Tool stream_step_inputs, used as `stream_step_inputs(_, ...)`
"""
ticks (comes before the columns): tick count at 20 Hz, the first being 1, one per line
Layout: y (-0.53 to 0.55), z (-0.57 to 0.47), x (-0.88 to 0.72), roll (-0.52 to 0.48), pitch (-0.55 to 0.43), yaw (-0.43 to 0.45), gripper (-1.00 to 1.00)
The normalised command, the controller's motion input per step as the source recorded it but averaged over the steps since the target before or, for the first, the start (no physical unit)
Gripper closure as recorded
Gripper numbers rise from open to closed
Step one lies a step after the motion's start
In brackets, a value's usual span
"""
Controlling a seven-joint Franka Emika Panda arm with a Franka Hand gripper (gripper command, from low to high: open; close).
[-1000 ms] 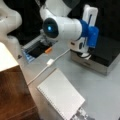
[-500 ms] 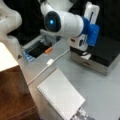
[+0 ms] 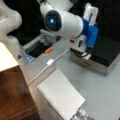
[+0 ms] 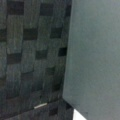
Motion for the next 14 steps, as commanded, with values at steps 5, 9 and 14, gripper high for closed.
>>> stream_step_inputs(5, -0.3, -0.36, 0.01, -0.105, -0.073, 0.142, -1.0)
stream_step_inputs(9, -0.31, -0.43, 0.01, -0.063, -0.11, 0.14, -1.0)
stream_step_inputs(14, -0.23, -0.36, 0.03, -0.018, -0.121, 0.135, -1.0)
